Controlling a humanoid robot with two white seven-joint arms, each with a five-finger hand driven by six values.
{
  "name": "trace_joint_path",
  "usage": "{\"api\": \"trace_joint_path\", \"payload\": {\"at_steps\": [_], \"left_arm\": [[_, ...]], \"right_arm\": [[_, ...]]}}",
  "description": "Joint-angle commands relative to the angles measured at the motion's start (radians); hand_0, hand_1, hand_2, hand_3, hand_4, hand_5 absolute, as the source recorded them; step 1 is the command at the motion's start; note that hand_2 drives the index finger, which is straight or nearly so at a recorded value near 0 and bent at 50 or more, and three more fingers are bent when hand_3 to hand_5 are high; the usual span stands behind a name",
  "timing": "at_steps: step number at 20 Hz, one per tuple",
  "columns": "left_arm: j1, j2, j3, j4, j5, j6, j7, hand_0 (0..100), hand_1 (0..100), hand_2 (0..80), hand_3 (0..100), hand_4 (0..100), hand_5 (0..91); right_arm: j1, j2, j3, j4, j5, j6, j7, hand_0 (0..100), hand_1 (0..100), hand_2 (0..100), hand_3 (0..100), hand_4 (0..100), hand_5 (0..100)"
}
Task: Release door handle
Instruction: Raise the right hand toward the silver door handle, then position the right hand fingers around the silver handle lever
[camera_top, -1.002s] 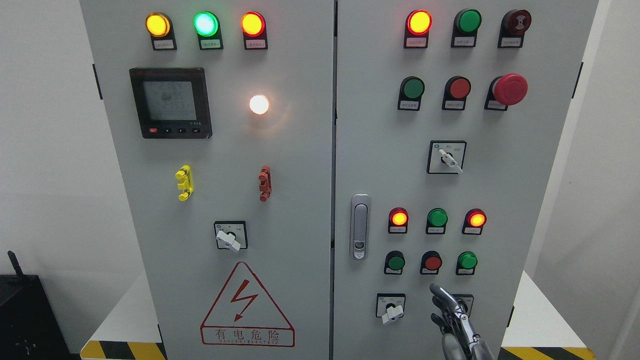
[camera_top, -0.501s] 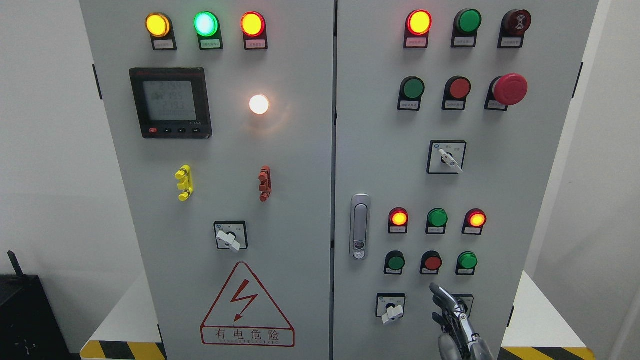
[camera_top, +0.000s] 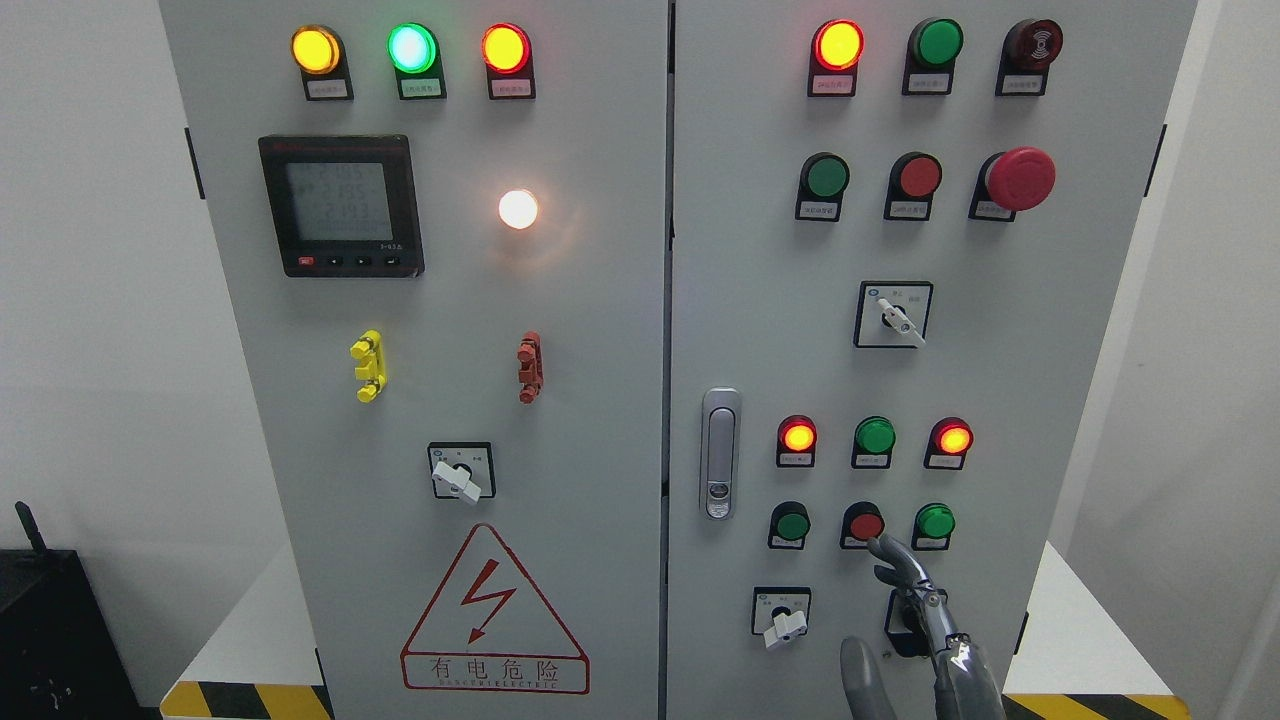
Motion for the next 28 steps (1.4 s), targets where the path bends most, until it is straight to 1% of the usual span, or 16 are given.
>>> {"api": "trace_joint_path", "payload": {"at_steps": [1, 2, 4, 6, 9, 10, 14, 18, 20, 24, 26, 27, 28], "left_arm": [[0.0, 0.0, 0.0, 0.0, 0.0, 0.002, 0.005, 0, 0, 4.6, 11, 0, 0.0], [0.0, 0.0, 0.0, 0.0, 0.0, 0.0, 0.005, 0, 0, 4.6, 11, 0, 0.0], [0.0, 0.0, 0.0, 0.0, 0.0, 0.002, 0.005, 0, 0, 4.6, 11, 0, 0.0], [0.0, 0.0, 0.0, 0.0, 0.0, 0.0, 0.005, 0, 0, 4.5, 11, 0, 0.0], [0.0, 0.0, 0.0, 0.0, 0.0, 0.0, 0.005, 0, 0, 4.5, 11, 0, 0.0], [0.0, 0.0, 0.0, 0.0, 0.0, 0.002, 0.005, 0, 0, 4.5, 11, 0, 0.0], [0.0, 0.0, 0.0, 0.0, 0.0, 0.0, 0.005, 0, 0, 4.5, 11, 0, 0.0], [0.0, 0.0, 0.0, 0.0, 0.0, 0.0, 0.005, 0, 0, 4.6, 11, 0, 0.0], [0.0, 0.0, 0.0, 0.0, 0.0, 0.002, 0.005, 0, 0, 4.5, 11, 0, 0.0], [0.0, 0.0, 0.0, 0.0, 0.0, 0.002, 0.005, 0, 0, 4.6, 11, 0, 0.0], [0.0, 0.0, 0.0, 0.0, 0.0, 0.002, 0.005, 0, 0, 4.6, 10, 0, 0.0], [0.0, 0.0, 0.0, 0.0, 0.0, 0.002, 0.005, 0, 0, 4.6, 10, 0, 0.0], [0.0, 0.0, 0.0, 0.0, 0.0, 0.002, 0.005, 0, 0, 4.6, 11, 0, 0.0]], "right_arm": [[0.017, 0.035, 0.096, 0.006, 0.268, 0.002, -0.044, 43, 26, 0, 54, 54, 54], [0.017, 0.035, 0.098, 0.007, 0.309, 0.002, -0.055, 43, 26, 0, 56, 55, 56], [0.017, 0.035, 0.11, 0.009, 0.386, 0.002, -0.056, 42, 27, 0, 63, 63, 65], [0.005, 0.035, 0.112, 0.024, 0.447, 0.002, -0.056, 41, 27, 0, 67, 67, 69], [-0.04, 0.035, 0.11, 0.07, 0.501, 0.002, -0.061, 39, 27, 0, 73, 70, 72], [-0.057, 0.035, 0.11, 0.081, 0.524, 0.002, -0.061, 38, 27, 0, 75, 71, 72], [-0.103, 0.035, 0.113, 0.139, 0.633, 0.002, -0.059, 37, 26, 0, 77, 72, 73], [-0.14, 0.037, 0.139, 0.159, 0.707, 0.006, -0.055, 36, 26, 0, 80, 73, 73], [-0.166, 0.037, 0.141, 0.179, 0.731, 0.006, -0.053, 35, 26, 0, 80, 73, 74], [-0.172, 0.037, 0.135, 0.194, 0.817, 0.012, -0.05, 34, 28, 0, 81, 74, 74], [-0.173, 0.032, 0.135, 0.193, 0.852, 0.058, -0.047, 33, 28, 0, 81, 75, 74], [-0.175, 0.031, 0.135, 0.191, 0.877, 0.078, -0.038, 32, 28, 0, 82, 75, 74], [-0.183, 0.034, 0.133, 0.191, 0.888, 0.088, -0.018, 32, 28, 0, 82, 75, 75]]}}
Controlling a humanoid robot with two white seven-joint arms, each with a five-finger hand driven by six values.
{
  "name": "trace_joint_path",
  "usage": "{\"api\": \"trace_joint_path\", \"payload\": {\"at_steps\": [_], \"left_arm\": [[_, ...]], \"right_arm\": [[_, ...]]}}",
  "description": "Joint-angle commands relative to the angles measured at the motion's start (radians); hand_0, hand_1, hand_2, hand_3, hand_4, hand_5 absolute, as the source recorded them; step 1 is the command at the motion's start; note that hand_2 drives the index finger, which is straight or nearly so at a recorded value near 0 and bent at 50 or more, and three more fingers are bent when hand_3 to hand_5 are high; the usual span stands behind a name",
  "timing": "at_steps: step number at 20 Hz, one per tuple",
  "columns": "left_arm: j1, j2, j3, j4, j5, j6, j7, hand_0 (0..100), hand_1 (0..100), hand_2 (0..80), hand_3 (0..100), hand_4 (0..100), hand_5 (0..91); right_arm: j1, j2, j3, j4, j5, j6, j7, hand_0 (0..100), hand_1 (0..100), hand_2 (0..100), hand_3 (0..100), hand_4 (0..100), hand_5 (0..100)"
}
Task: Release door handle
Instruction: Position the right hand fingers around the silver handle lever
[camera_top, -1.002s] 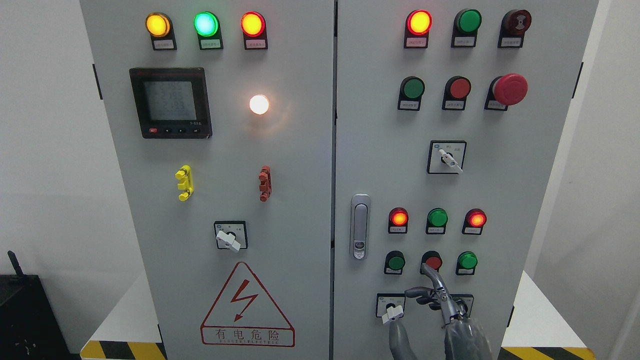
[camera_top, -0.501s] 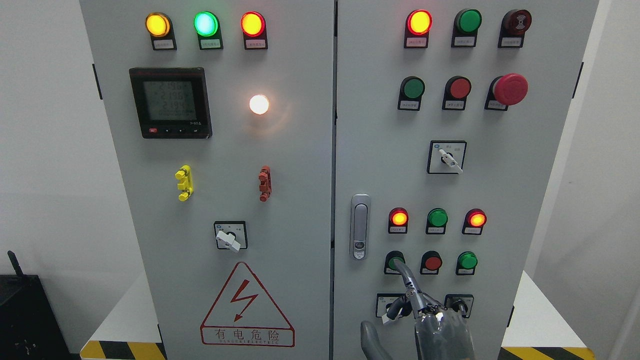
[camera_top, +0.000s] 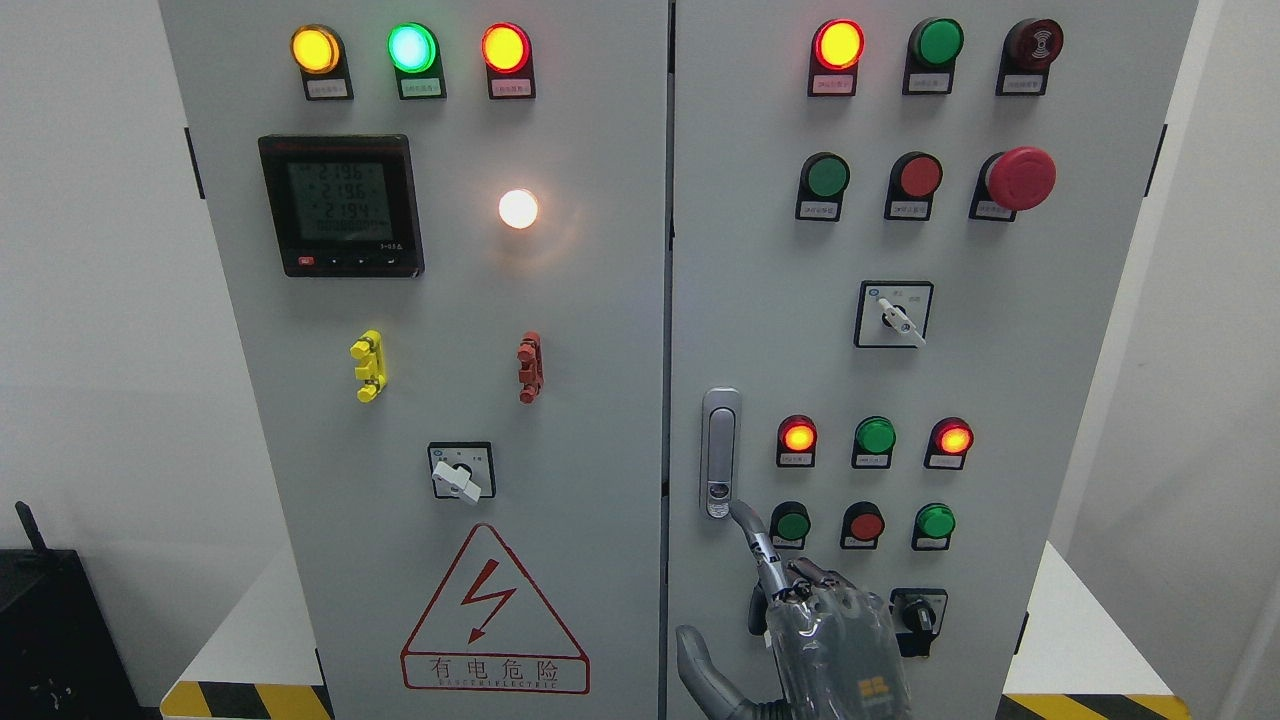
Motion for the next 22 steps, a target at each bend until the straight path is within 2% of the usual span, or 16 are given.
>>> {"api": "trace_joint_path", "payload": {"at_steps": [1, 6, 22], "left_arm": [[0.0, 0.0, 0.0, 0.0, 0.0, 0.0, 0.0, 0, 0, 4.6, 11, 0, 0.0], [0.0, 0.0, 0.0, 0.0, 0.0, 0.001, 0.0, 0, 0, 4.6, 11, 0, 0.0], [0.0, 0.0, 0.0, 0.0, 0.0, 0.0, 0.0, 0, 0, 4.6, 11, 0, 0.0]], "right_arm": [[-0.029, 0.001, 0.012, 0.048, 0.101, 0.039, 0.03, 32, 28, 0, 82, 75, 75], [-0.044, 0.0, 0.011, 0.057, 0.102, 0.059, 0.03, 33, 26, 0, 82, 76, 75], [-0.08, 0.004, 0.017, 0.123, 0.102, 0.064, 0.03, 32, 24, 0, 82, 76, 75]]}}
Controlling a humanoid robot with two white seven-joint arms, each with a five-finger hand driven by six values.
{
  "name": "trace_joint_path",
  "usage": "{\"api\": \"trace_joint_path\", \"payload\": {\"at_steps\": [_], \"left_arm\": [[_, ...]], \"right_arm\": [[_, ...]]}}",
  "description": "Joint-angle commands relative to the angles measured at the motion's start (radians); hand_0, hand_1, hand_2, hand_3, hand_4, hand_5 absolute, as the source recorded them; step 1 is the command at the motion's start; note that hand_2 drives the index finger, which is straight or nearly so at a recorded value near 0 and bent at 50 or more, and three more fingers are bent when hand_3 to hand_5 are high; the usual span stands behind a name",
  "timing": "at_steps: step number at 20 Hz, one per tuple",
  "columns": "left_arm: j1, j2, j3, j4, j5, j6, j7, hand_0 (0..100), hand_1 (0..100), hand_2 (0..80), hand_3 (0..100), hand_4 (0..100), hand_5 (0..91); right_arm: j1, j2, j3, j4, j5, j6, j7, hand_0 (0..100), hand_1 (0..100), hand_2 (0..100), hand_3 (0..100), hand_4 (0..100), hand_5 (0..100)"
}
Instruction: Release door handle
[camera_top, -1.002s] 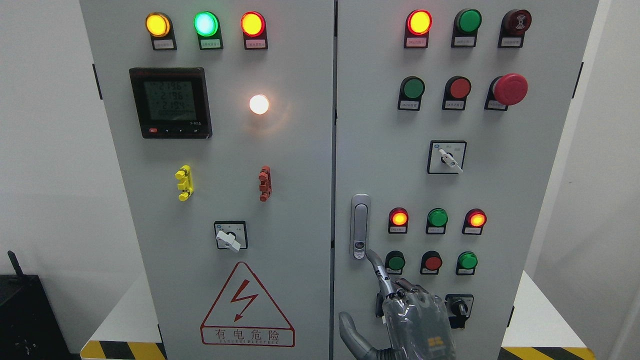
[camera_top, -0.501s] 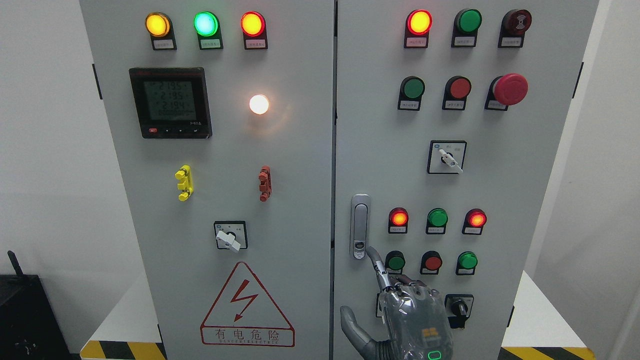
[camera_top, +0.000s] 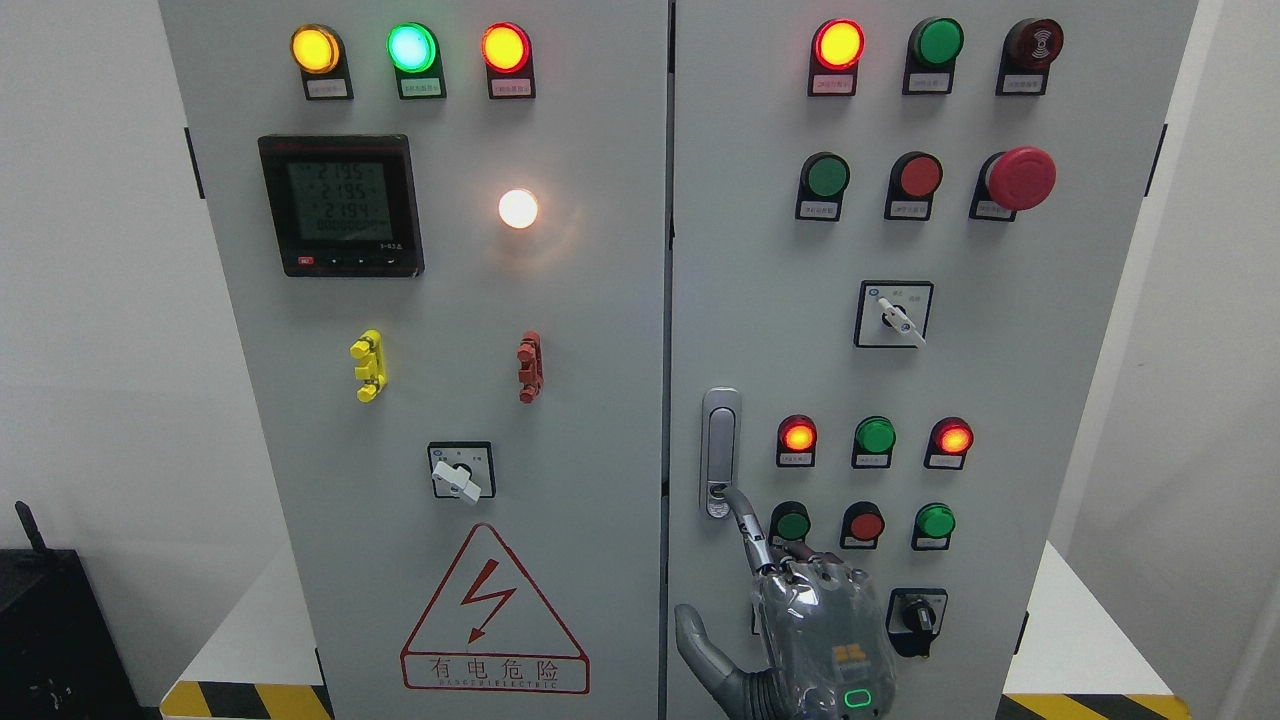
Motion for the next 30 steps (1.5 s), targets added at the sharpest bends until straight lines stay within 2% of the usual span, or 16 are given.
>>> {"api": "trace_joint_path", "payload": {"at_steps": [1, 17, 30], "left_arm": [[0.0, 0.0, 0.0, 0.0, 0.0, 0.0, 0.0, 0, 0, 4.6, 11, 0, 0.0], [0.0, 0.0, 0.0, 0.0, 0.0, 0.0, 0.0, 0, 0, 4.6, 11, 0, 0.0], [0.0, 0.0, 0.0, 0.0, 0.0, 0.0, 0.0, 0, 0, 4.6, 11, 0, 0.0]], "right_arm": [[-0.013, 0.001, 0.006, 0.051, 0.003, 0.008, -0.004, 32, 24, 0, 82, 76, 75], [-0.048, 0.003, 0.024, 0.102, 0.001, 0.035, -0.009, 31, 23, 0, 82, 75, 74], [-0.053, 0.003, 0.014, 0.102, 0.001, 0.042, -0.007, 31, 23, 0, 81, 75, 74]]}}
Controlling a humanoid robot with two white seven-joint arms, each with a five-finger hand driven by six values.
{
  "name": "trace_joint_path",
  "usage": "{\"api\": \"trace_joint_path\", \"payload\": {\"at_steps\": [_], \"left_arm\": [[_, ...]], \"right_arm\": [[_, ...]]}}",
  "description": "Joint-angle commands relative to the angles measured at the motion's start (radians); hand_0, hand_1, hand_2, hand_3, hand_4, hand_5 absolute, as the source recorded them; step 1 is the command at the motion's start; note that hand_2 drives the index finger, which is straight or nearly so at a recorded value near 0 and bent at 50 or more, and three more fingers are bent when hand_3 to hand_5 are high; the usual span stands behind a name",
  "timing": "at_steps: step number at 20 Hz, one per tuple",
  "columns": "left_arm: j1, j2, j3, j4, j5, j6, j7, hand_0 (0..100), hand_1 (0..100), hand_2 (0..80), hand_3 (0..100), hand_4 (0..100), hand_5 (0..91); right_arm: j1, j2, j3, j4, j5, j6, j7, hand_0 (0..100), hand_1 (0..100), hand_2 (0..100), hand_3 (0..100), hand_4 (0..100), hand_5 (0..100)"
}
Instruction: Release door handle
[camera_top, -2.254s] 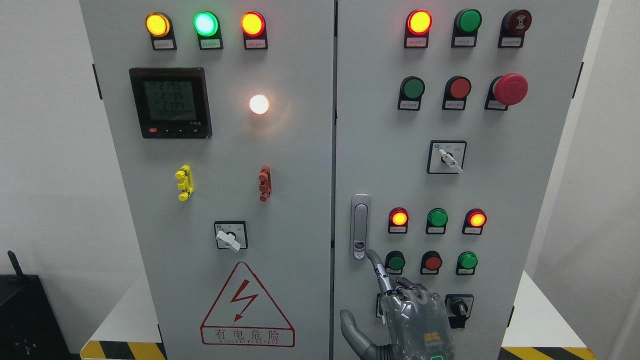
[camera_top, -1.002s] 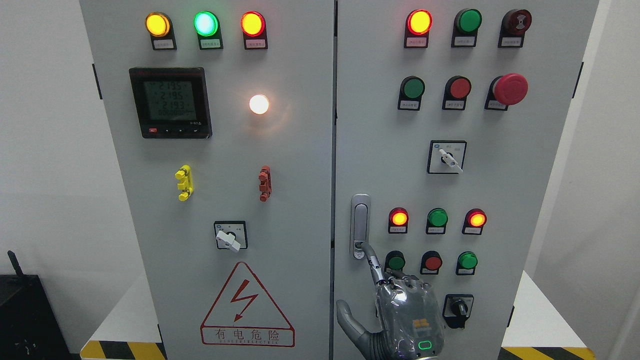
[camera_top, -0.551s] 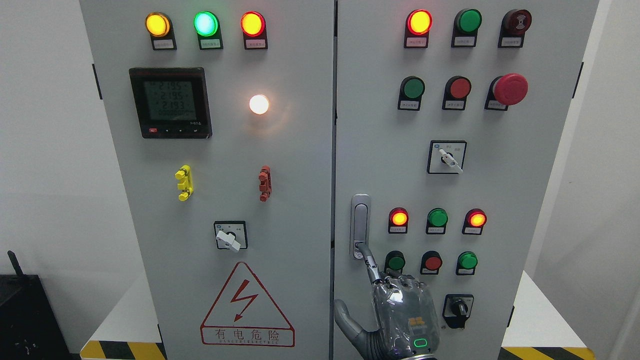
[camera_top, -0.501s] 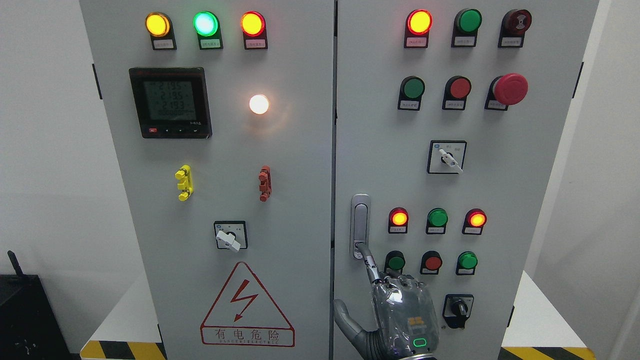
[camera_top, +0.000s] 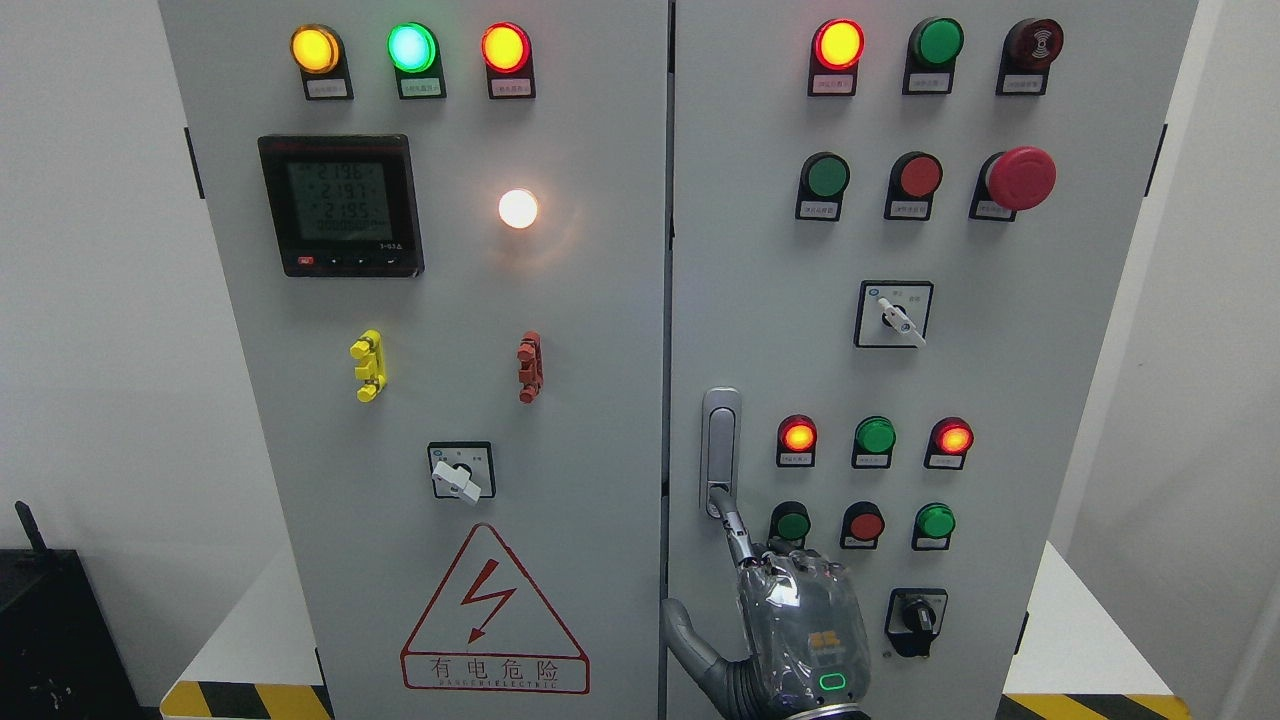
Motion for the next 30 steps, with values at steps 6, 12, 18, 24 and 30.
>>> {"api": "trace_joint_path", "payload": {"at_steps": [6, 12, 18, 24, 30], "left_arm": [[0.0, 0.0, 0.0, 0.0, 0.0, 0.0, 0.0, 0, 0, 4.5, 11, 0, 0.0], [0.0, 0.0, 0.0, 0.0, 0.0, -0.002, 0.0, 0, 0, 4.5, 11, 0, 0.0], [0.0, 0.0, 0.0, 0.0, 0.0, -0.002, 0.0, 0, 0, 4.3, 10, 0, 0.0], [0.0, 0.0, 0.0, 0.0, 0.0, 0.0, 0.0, 0, 0, 4.5, 10, 0, 0.0], [0.0, 0.0, 0.0, 0.0, 0.0, 0.0, 0.0, 0, 0, 4.6, 10, 0, 0.0]], "right_arm": [[-0.009, 0.0, -0.005, 0.011, 0.0, 0.003, 0.004, 31, 23, 0, 81, 75, 74], [-0.012, 0.0, -0.003, 0.014, 0.0, 0.003, 0.006, 31, 23, 0, 81, 75, 74], [-0.01, 0.0, -0.003, 0.015, 0.0, 0.005, 0.009, 31, 23, 0, 81, 75, 74], [-0.01, -0.001, -0.005, 0.024, 0.0, 0.005, 0.011, 31, 23, 0, 82, 75, 74], [-0.01, -0.001, -0.005, 0.025, 0.0, 0.008, 0.012, 31, 23, 1, 82, 75, 74]]}}
